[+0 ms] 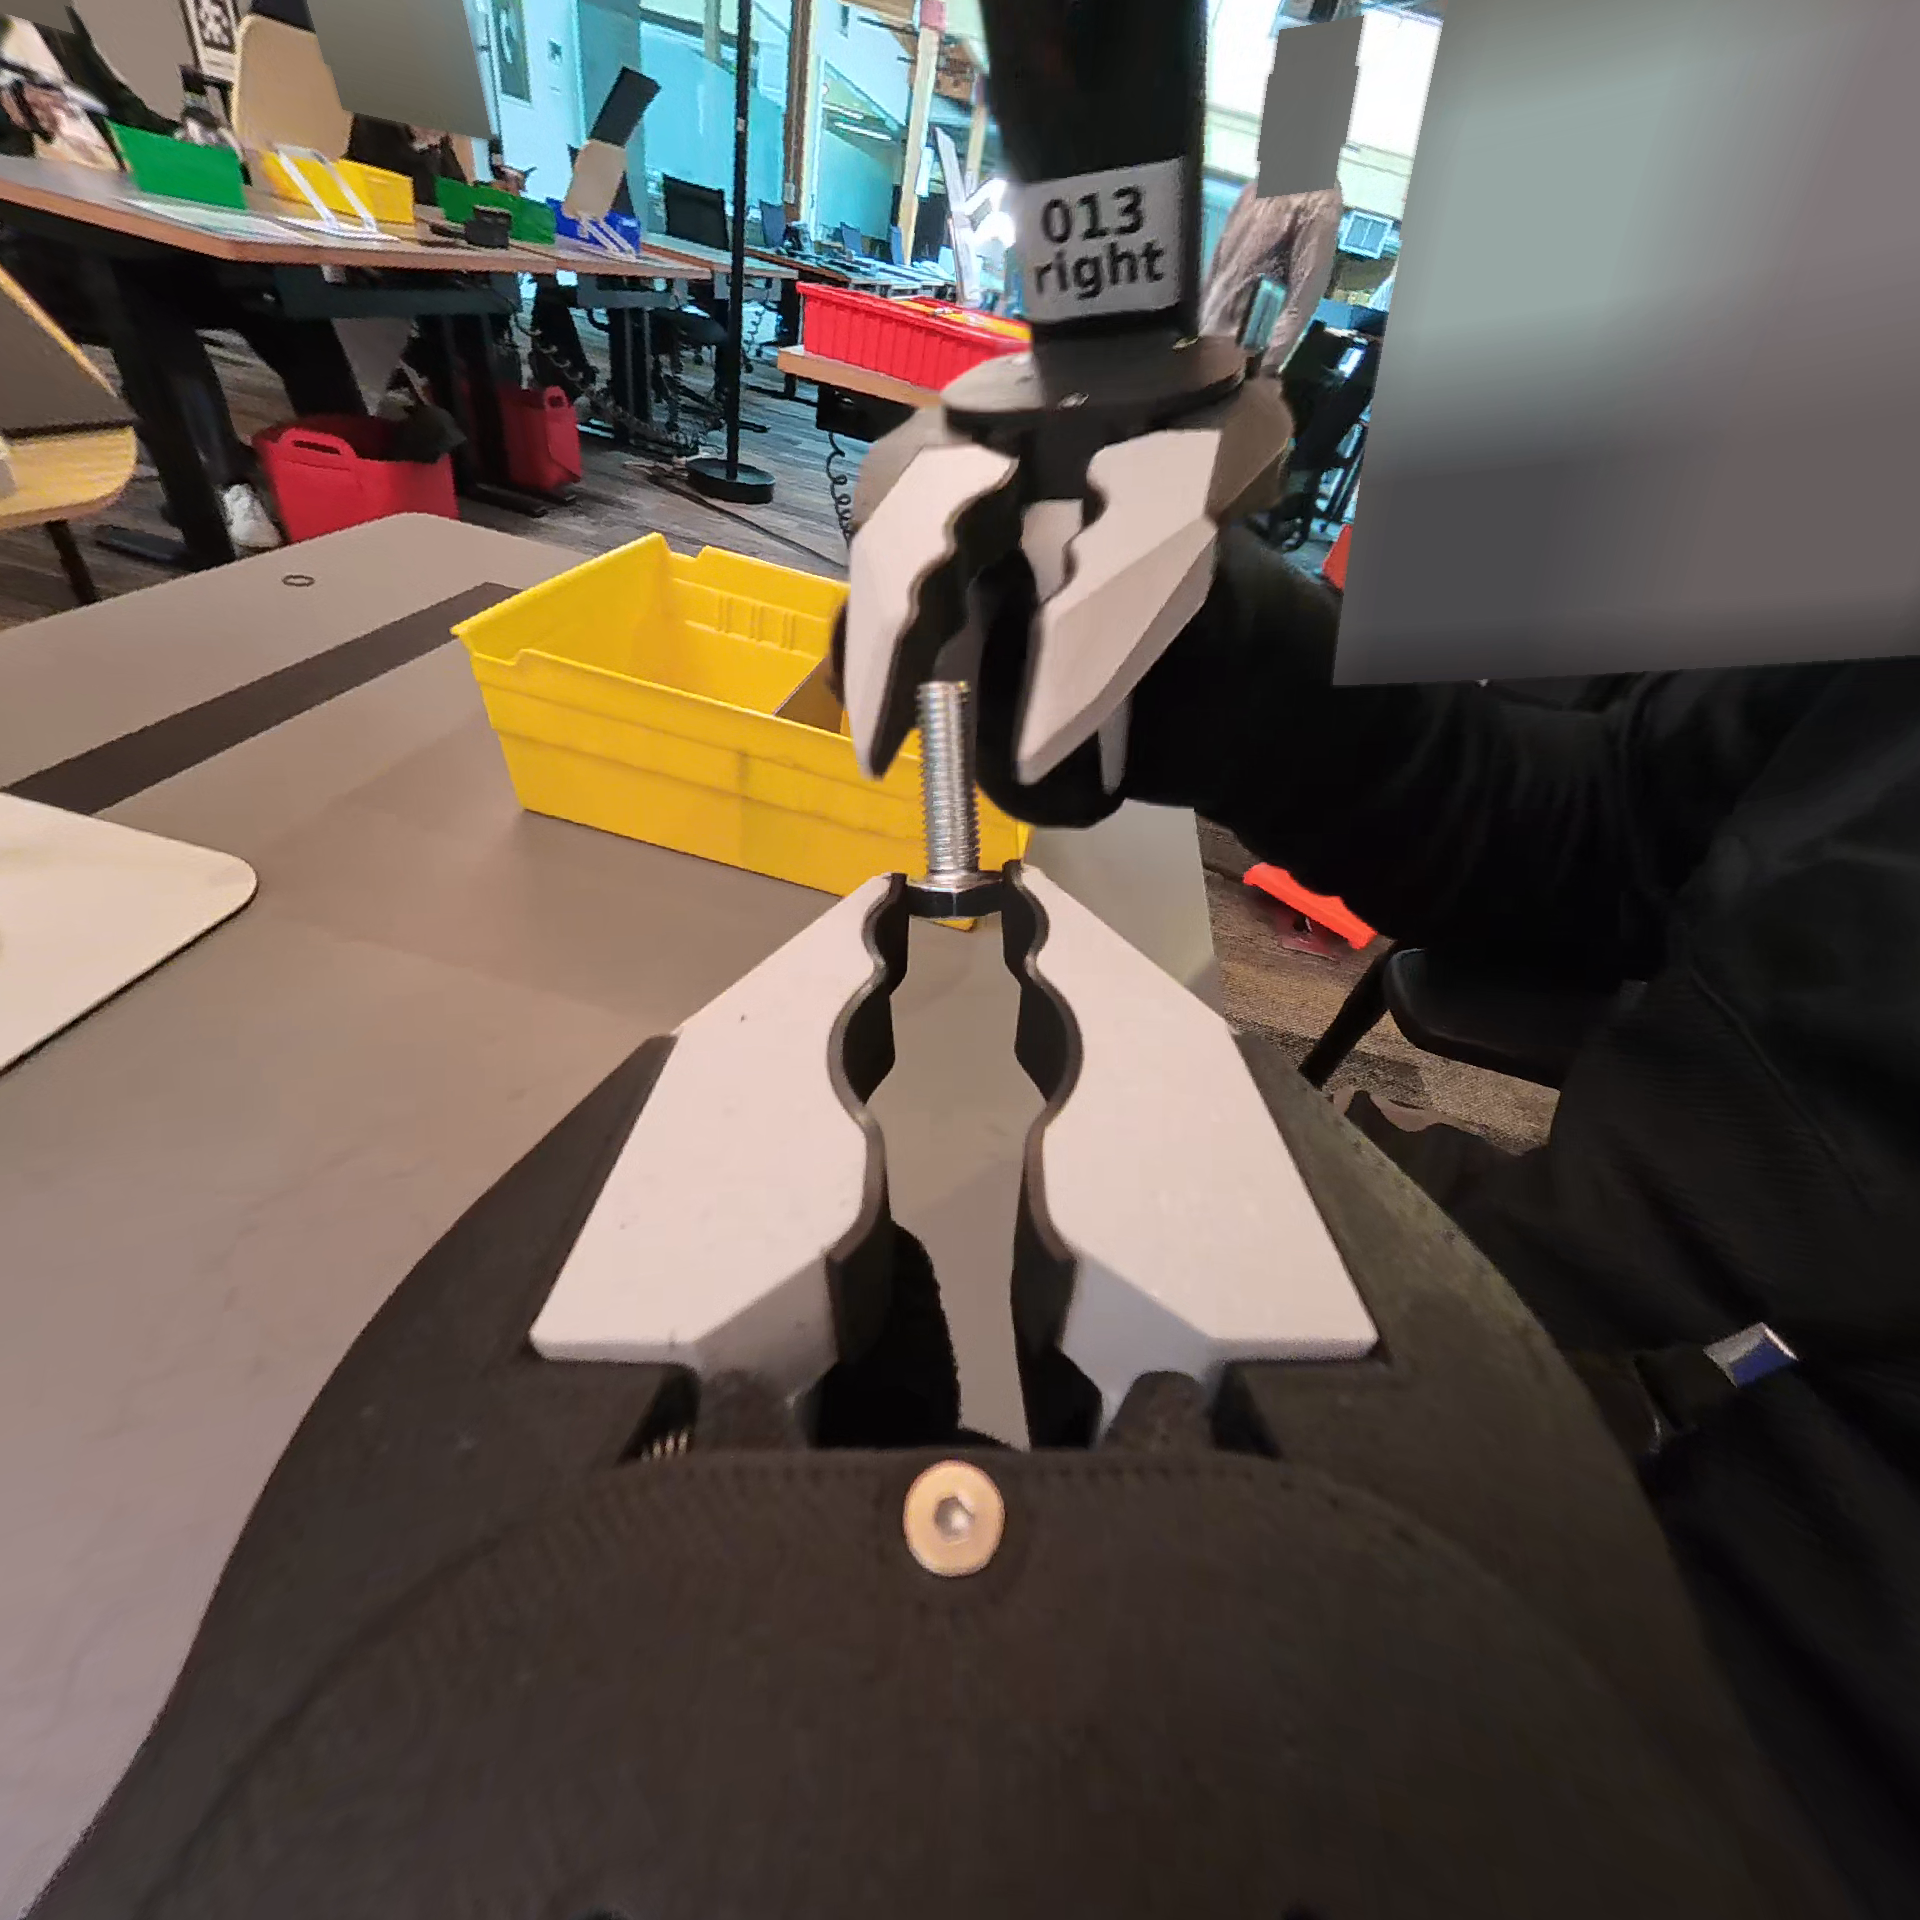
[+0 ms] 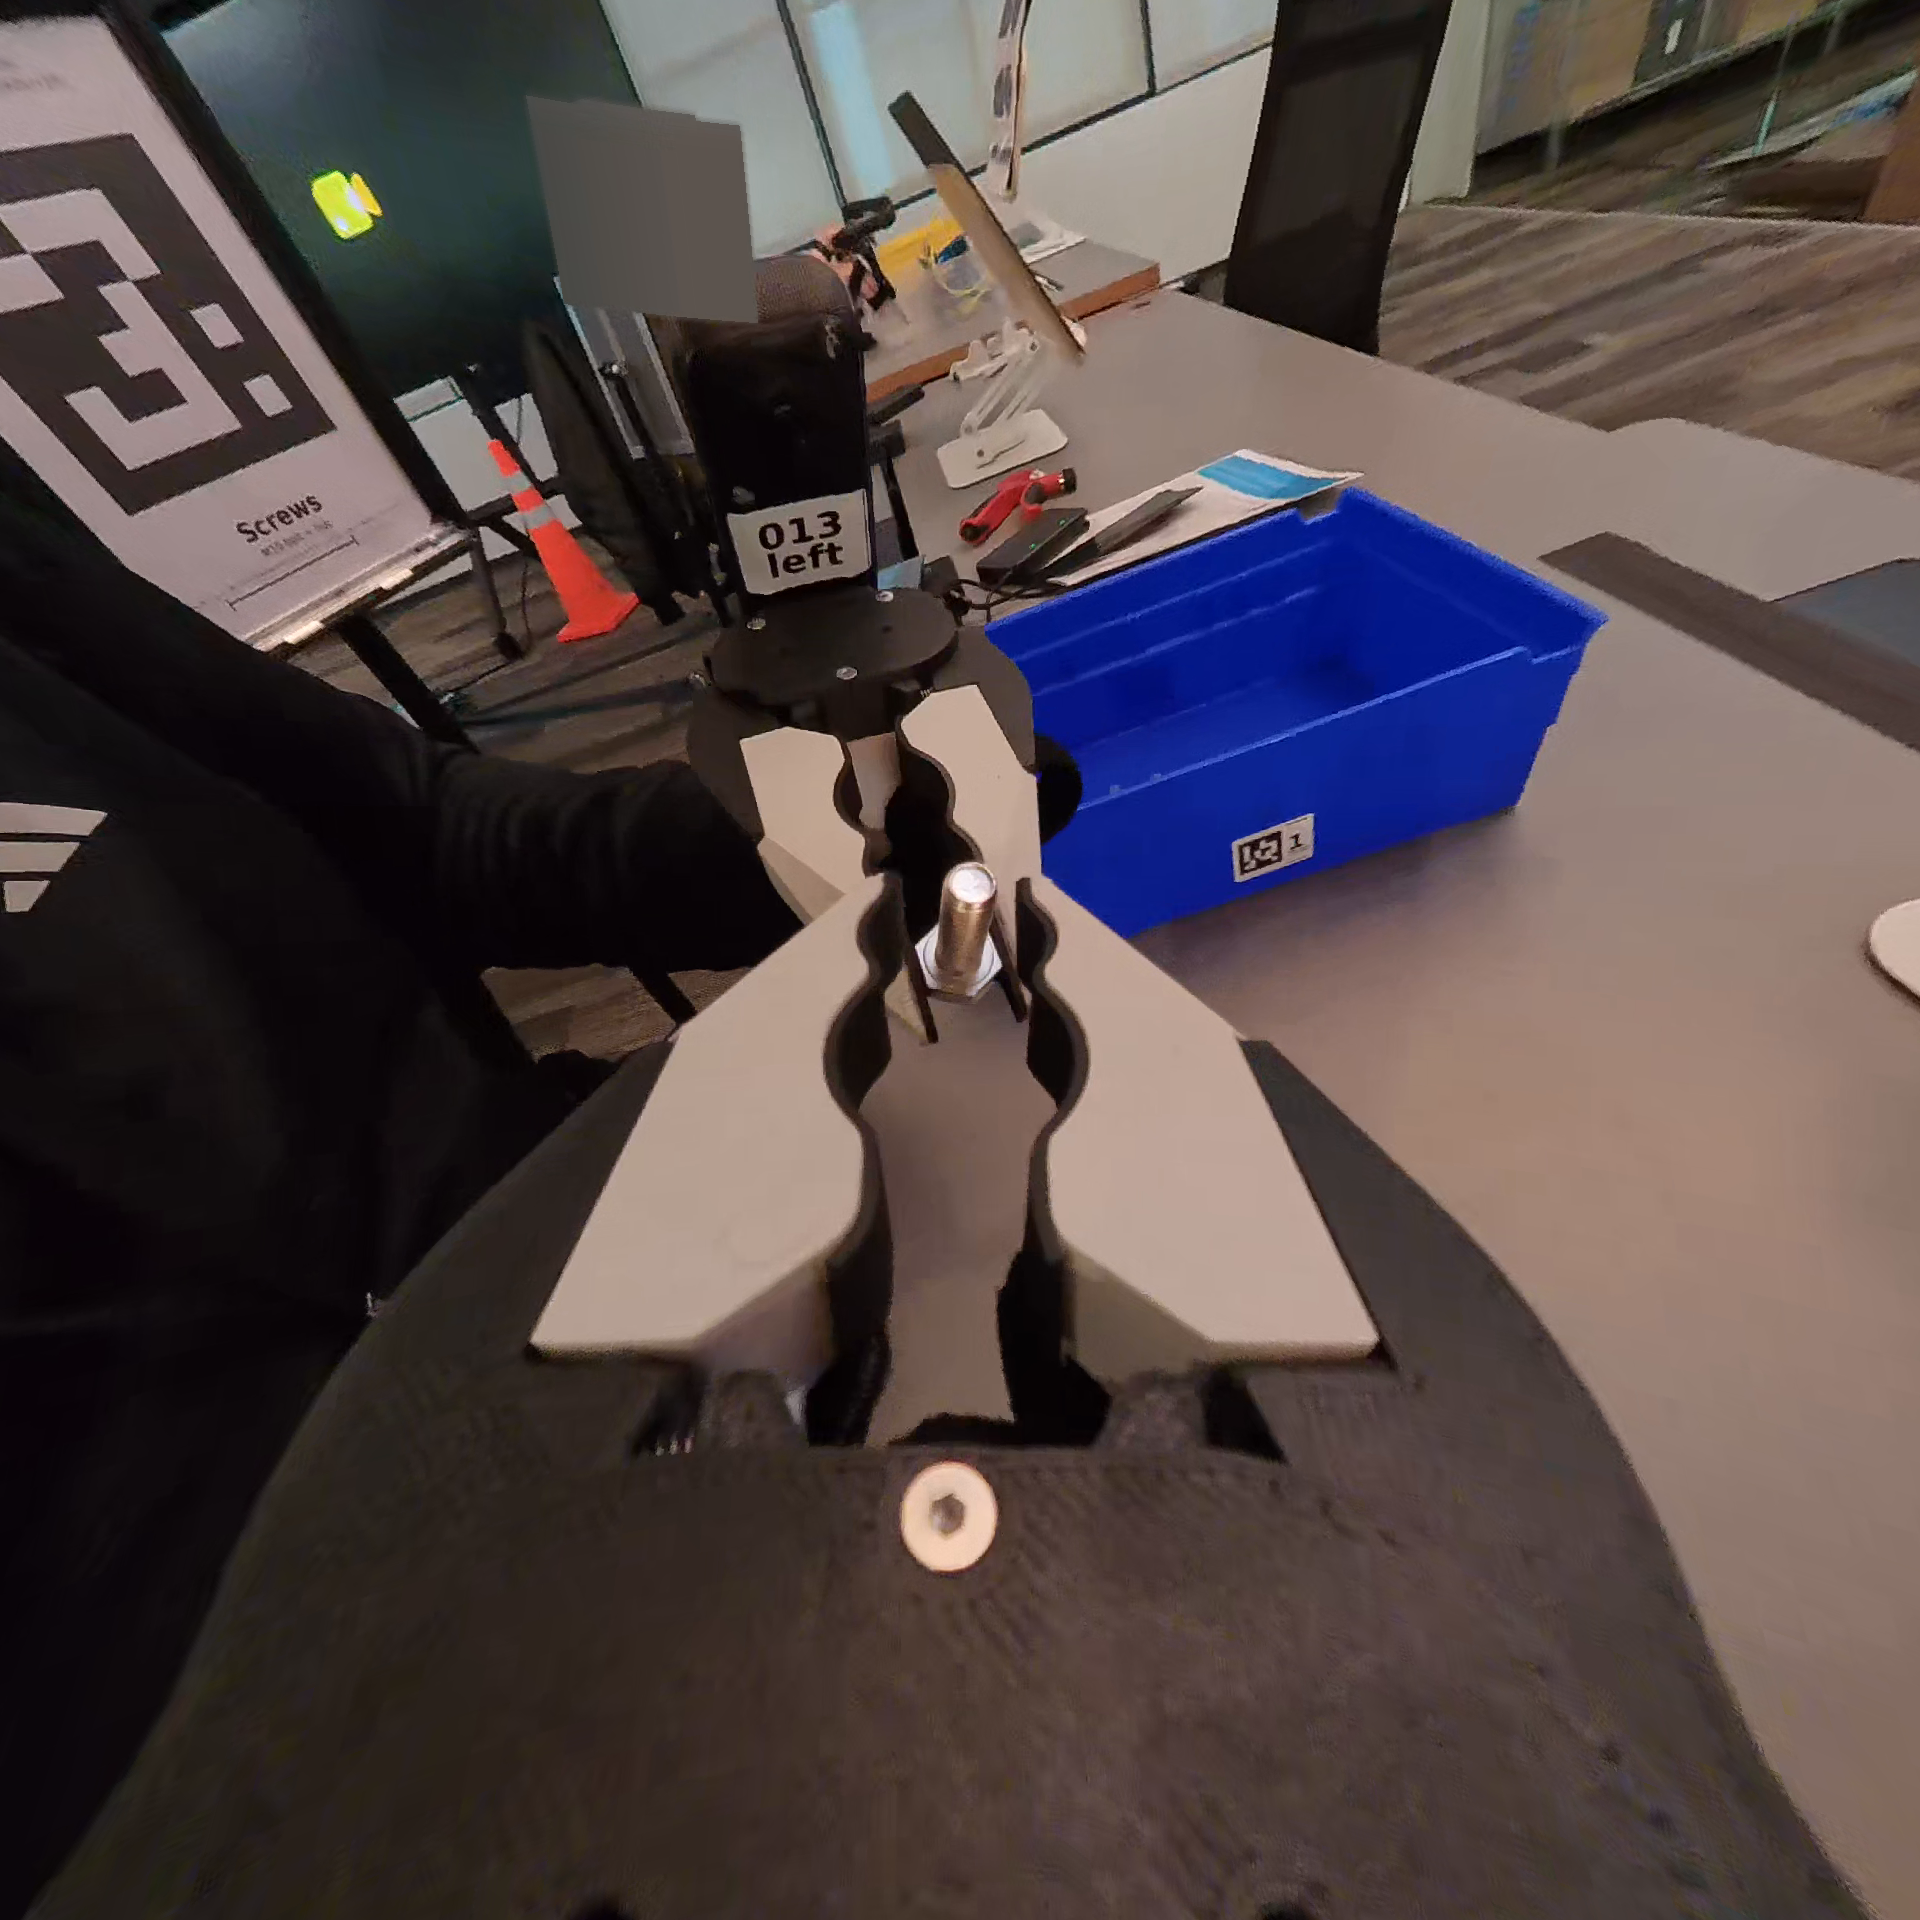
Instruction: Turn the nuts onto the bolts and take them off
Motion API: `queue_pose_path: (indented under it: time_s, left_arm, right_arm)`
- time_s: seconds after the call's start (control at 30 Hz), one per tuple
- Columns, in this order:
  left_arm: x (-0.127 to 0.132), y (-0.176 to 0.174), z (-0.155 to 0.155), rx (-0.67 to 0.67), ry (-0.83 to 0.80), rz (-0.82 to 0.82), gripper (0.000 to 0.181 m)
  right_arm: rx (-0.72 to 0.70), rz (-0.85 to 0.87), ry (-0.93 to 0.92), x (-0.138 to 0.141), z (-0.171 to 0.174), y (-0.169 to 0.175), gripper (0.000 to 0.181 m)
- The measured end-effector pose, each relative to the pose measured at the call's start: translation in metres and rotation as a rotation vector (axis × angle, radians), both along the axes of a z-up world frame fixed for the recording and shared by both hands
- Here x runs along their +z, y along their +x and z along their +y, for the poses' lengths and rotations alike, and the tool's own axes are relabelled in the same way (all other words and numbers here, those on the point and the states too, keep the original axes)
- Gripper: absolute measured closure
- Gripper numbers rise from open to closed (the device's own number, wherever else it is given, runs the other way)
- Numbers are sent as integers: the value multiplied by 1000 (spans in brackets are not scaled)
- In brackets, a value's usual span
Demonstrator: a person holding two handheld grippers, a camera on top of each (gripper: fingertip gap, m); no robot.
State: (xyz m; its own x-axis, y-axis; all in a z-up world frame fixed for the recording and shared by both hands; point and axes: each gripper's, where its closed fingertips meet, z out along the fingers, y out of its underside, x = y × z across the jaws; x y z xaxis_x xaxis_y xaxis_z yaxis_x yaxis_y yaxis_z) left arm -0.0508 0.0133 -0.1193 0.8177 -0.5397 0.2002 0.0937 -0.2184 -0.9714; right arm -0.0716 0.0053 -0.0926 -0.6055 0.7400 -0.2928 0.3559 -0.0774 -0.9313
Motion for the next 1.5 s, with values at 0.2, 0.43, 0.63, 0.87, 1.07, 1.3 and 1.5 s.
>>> queue_pose_path:
  time_s: [0.2, 0.43, 0.63, 0.87, 1.07, 1.3, 1.5]
  left_arm:
    - [3, 2, 0, -7, 17, -11, 165]
    - [11, -19, -3, 36, 22, -26, 175]
    - [12, -29, -5, 63, 13, 16, 180]
    - [7, -33, -3, 82, -10, 61, 180]
    - [2, -36, -2, 84, -25, 74, 180]
    - [7, -61, -8, 148, -33, 138, 178]
    - [22, -127, -32, 317, -97, 284, 172]
  right_arm:
    - [16, -5, -31, 1, -3, -1, 174]
    - [-240, 7, 118, 30, 101, 13, 174]
    - [-596, -357, 409, -29, 275, 53, 174]
    - [-610, -785, 554, -132, 344, 80, 173]
    - [-574, -1060, 707, -186, 367, 99, 173]
    - [-660, -983, 723, -162, 369, 89, 158]
    - [-684, -730, 763, -90, 319, 71, 164]
